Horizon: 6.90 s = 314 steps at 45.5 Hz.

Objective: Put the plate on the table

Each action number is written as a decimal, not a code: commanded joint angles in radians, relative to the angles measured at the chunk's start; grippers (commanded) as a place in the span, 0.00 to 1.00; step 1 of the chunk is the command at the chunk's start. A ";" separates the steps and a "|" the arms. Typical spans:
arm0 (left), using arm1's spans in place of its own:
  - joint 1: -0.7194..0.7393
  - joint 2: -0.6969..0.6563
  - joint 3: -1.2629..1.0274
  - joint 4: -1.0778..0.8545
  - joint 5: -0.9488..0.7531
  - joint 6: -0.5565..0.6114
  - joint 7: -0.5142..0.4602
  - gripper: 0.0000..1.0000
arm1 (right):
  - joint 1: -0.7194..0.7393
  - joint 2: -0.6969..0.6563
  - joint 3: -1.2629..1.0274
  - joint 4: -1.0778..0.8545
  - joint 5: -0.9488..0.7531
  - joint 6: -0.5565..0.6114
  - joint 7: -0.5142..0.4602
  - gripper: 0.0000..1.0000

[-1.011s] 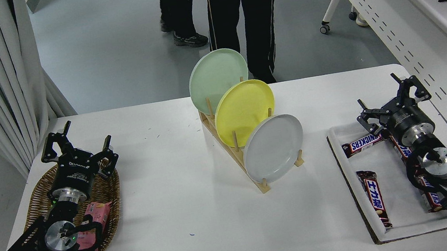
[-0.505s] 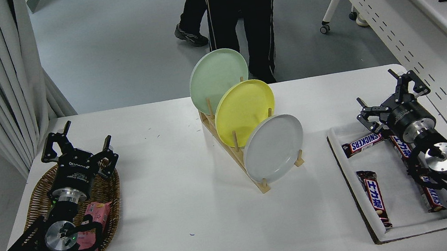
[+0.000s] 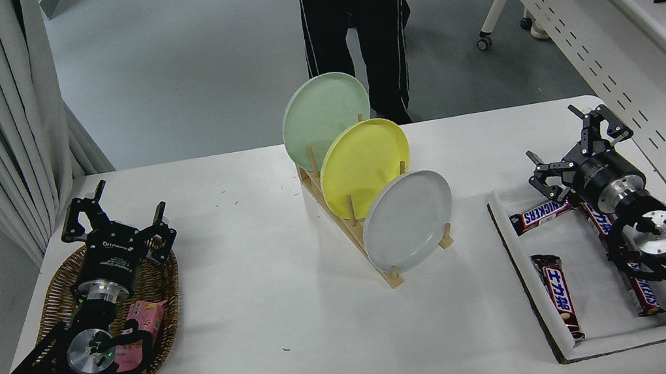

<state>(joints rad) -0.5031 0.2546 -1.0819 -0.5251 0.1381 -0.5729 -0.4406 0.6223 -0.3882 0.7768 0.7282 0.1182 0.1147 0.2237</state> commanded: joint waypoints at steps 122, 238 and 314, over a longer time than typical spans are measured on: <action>0.000 0.000 0.000 0.000 0.000 -0.001 0.000 1.00 | 0.849 0.061 -1.114 0.398 0.149 -0.276 -0.402 0.99; 0.000 0.000 0.000 0.000 0.000 -0.001 0.000 1.00 | 0.689 0.011 -0.930 0.370 0.170 -0.291 -0.405 0.35; 0.000 0.000 0.000 0.000 0.000 -0.001 0.000 1.00 | 0.656 0.026 -0.907 0.338 0.175 -0.280 -0.405 0.20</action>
<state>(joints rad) -0.5031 0.2546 -1.0816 -0.5249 0.1381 -0.5736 -0.4402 1.2804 -0.3633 -0.1301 1.0660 0.2925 -0.1727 -0.1810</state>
